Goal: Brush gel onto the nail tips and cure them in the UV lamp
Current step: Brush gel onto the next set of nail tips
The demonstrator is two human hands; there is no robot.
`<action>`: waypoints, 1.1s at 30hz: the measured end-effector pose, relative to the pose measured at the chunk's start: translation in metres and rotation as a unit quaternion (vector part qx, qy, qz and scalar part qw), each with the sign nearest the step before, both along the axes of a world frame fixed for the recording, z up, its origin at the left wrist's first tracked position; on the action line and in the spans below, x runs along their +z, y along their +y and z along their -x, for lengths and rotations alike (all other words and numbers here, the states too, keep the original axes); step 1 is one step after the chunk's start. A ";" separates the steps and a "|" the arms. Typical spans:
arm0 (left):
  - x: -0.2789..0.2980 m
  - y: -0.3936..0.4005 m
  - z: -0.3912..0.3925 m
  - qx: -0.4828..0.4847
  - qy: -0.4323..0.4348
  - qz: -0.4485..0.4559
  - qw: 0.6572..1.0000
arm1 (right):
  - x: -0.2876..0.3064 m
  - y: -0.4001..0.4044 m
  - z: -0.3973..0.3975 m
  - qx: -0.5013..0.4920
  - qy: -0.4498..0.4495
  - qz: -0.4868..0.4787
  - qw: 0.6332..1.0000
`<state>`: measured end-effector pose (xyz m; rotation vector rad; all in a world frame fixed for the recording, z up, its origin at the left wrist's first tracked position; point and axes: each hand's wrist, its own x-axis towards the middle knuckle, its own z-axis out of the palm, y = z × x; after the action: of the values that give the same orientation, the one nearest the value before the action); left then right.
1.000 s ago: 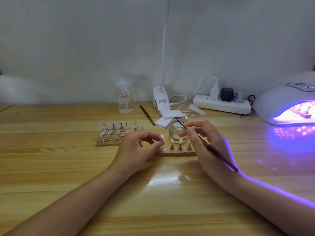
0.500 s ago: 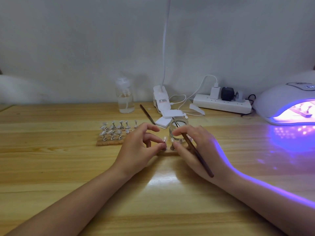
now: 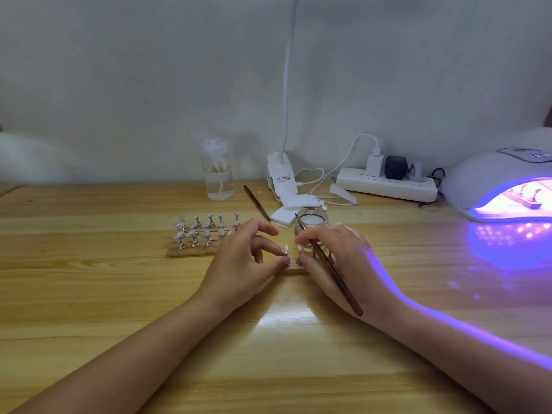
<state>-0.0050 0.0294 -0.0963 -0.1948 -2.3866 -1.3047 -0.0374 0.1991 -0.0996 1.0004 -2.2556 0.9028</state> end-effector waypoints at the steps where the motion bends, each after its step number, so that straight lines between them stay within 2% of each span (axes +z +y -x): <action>1: 0.000 0.000 0.000 -0.001 0.000 0.002 1.000 | 0.000 0.000 0.000 0.001 -0.003 0.003 1.000; 17: -0.003 0.000 0.000 -0.017 0.012 0.037 0.999 | 0.002 0.000 -0.003 0.016 0.043 0.042 0.998; 24: 0.001 0.001 -0.004 -0.045 0.083 0.079 0.992 | 0.006 0.002 -0.007 0.026 0.044 0.083 0.995; 33: 0.005 0.005 -0.009 -0.093 0.128 0.049 0.986 | 0.010 0.003 -0.012 0.069 0.033 0.096 0.992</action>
<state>0.0035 0.0340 -0.0909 -0.5901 -2.2552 -1.1605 -0.0256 0.2024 -0.0895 1.0920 -2.0201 1.1055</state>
